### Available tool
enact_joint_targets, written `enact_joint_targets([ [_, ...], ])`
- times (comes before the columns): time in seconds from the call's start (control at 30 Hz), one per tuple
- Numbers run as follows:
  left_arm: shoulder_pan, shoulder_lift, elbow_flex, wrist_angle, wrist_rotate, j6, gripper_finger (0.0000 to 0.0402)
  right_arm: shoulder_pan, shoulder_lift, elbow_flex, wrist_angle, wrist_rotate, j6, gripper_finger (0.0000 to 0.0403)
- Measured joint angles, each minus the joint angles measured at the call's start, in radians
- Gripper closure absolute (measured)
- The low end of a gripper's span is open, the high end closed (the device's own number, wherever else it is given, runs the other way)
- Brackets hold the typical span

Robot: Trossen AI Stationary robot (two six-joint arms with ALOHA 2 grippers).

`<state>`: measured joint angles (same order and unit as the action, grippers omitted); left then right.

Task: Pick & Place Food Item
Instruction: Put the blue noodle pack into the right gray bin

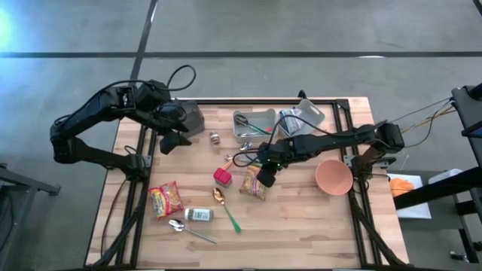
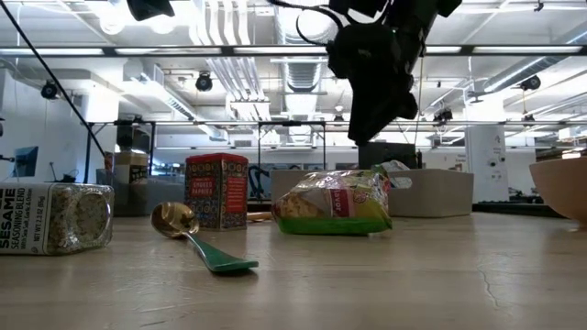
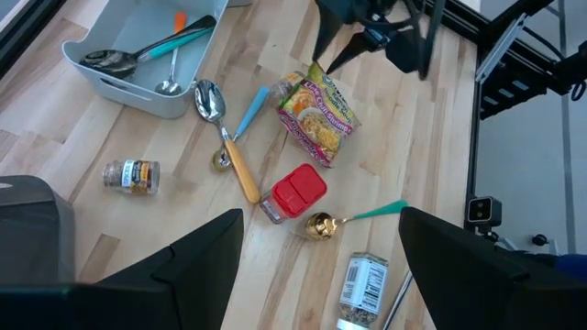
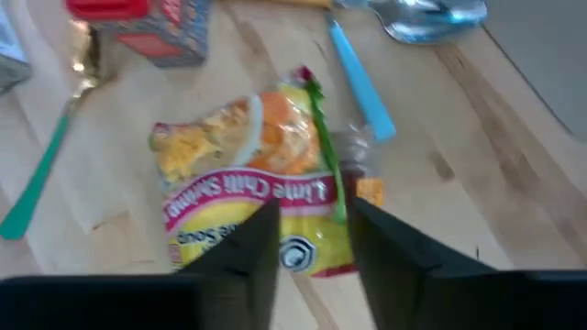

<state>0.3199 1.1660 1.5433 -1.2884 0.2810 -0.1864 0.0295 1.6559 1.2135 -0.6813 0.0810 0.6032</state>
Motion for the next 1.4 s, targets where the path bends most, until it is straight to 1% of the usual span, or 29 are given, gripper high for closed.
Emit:
enact_joint_targets([
  [0.13, 0.0, 0.0, 0.0, -0.009, 0.0, 0.0, 0.0105, -0.001, 0.0, -0.051, 0.011, 0.0, 0.106, 0.0198],
  [0.2, 0.0, 0.0, 0.0, -0.012, 0.0, 0.0, 0.0105, -0.001, 0.0, -0.092, 0.024, 0.0, 0.161, 0.0167],
  [0.33, 0.0, 0.0, 0.0, -0.015, 0.0, 0.0, 0.0105, -0.005, -0.029, -0.203, 0.169, -0.004, 0.263, 0.0118],
  [0.47, 0.0, 0.0, 0.0, -0.015, 0.0, 0.001, 0.0105, -0.004, -0.096, -0.313, 0.372, -0.005, 0.347, 0.0088],
  [0.6, 0.0, 0.0, 0.0, -0.014, 0.0, 0.003, 0.0105, -0.004, -0.125, -0.393, 0.412, -0.001, 0.413, 0.0081],
  [0.73, 0.0, 0.0, 0.0, -0.014, 0.0, 0.003, 0.0105, -0.004, -0.134, -0.446, 0.505, -0.002, 0.45, 0.0081],
  [0.87, 0.0, 0.0, 0.0, -0.014, 0.0, 0.003, 0.0105, -0.004, -0.136, -0.454, 0.586, -0.002, 0.452, 0.0087],
  [0.97, 0.0, 0.0, 0.0, -0.014, 0.0, 0.003, 0.0105, -0.004, -0.133, -0.456, 0.586, -0.003, 0.452, 0.0117],
  [1.17, 0.0, 0.0, 0.0, -0.014, 0.0, -0.004, 0.0105, -0.004, -0.133, -0.466, 0.587, -0.003, 0.463, 0.0196],
  [1.4, 0.0, 0.0, 0.0, -0.014, 0.0, -0.004, 0.0105, -0.003, -0.133, -0.469, 0.59, -0.011, 0.464, 0.0255],
])
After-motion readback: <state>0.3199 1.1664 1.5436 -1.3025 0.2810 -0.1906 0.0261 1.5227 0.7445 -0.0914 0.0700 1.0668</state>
